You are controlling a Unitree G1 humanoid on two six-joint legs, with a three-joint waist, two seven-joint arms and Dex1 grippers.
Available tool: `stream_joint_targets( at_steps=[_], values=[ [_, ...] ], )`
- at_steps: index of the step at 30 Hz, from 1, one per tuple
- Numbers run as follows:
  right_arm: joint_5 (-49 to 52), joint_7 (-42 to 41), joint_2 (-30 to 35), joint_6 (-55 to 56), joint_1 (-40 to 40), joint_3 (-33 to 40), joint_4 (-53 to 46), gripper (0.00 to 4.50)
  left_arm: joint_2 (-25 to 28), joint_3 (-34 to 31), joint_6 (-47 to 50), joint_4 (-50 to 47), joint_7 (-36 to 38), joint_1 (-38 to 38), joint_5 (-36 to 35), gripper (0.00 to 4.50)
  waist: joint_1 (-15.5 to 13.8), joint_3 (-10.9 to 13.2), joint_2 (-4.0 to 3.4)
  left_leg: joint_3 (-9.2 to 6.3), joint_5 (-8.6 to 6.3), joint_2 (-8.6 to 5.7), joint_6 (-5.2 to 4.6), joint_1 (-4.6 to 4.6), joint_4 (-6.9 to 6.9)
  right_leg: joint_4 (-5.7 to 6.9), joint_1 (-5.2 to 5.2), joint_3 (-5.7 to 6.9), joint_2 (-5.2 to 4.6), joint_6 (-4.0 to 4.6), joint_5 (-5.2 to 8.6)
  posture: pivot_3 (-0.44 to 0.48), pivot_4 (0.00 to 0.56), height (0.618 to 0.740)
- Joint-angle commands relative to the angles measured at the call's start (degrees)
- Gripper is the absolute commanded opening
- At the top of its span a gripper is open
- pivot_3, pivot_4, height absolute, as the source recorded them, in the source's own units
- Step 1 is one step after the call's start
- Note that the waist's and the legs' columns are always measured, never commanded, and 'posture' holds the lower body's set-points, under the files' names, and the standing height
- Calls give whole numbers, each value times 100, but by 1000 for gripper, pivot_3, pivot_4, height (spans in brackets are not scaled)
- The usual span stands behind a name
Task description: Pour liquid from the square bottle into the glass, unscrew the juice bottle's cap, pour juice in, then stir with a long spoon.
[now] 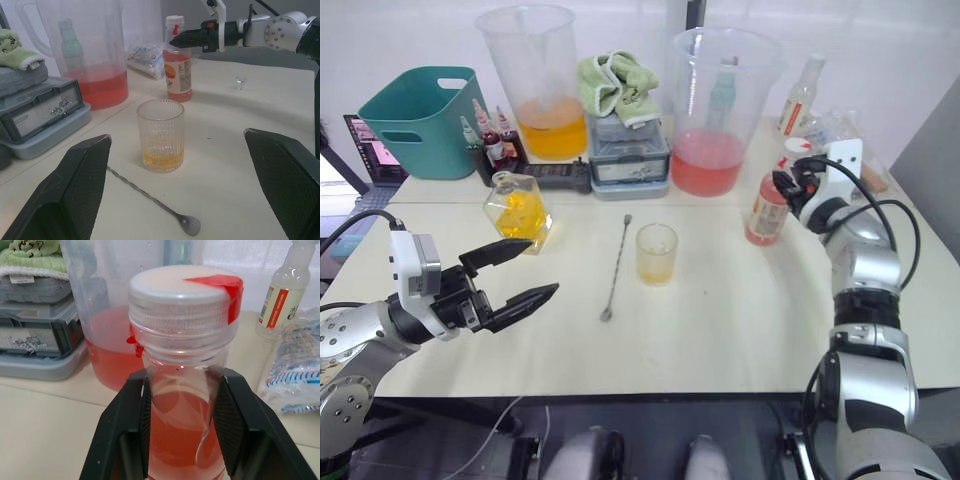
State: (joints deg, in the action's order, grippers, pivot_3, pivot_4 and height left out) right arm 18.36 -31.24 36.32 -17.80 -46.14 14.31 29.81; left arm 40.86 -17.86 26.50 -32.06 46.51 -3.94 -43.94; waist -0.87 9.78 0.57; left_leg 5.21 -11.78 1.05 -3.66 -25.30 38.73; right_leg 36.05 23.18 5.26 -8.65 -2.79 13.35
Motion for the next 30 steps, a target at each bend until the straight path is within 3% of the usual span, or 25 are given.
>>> stream_joint_targets(
  at_steps=[1, 4, 7, 14, 20, 30],
  values=[
    [460, -4, 269, -574, 111, 428, -1244, 1213, 10, 93, -145, 68, 165, -156, 21, 4500, 24, 1, -4, 2, 0, 0, 0, 0, -4, -2, 2, -1, 0, 0, 0, 0, 150, 736],
    [1150, -109, 428, -1627, 843, 665, -2870, 1213, 25, 279, -235, 389, 453, -359, 91, 4500, 26, 2, -13, 2, 1, 2, 1, 1, -12, -1, 7, -1, 5, 0, 0, 0, 150, 736],
    [1711, 44, 449, -2373, 1281, 929, -3860, 1213, 27, 423, -299, 681, 687, -568, 162, 4500, 28, 2, -15, 2, 1, 3, 1, 4, -21, -2, 8, 0, 6, 1, 1, 0, 150, 736],
    [3021, 837, -129, -3403, 2488, 1182, -6152, 1213, -56, 841, -512, 1336, 1175, -1172, 400, 4500, 6, 2, -15, -6, -21, 3, -35, 4, -16, -8, 1, 0, 9, 1, 1, 0, 150, 736],
    [3261, 1344, -546, -3397, 2937, 863, -6883, 1213, -132, 962, -554, 1419, 1271, -1276, 473, 4500, 3, 2, -15, -7, -23, 2, -38, 3, -10, -7, 2, -3, 9, 0, 1, 0, 150, 736],
    [2443, 1580, -1044, -2684, 3961, -256, -7587, 1196, -97, 945, -507, 1389, 1347, -1273, 497, 4500, 11, 1, -13, -12, -23, 2, -38, 4, -6, -5, 1, -4, 14, -1, 3, 0, 150, 736]
  ],
)
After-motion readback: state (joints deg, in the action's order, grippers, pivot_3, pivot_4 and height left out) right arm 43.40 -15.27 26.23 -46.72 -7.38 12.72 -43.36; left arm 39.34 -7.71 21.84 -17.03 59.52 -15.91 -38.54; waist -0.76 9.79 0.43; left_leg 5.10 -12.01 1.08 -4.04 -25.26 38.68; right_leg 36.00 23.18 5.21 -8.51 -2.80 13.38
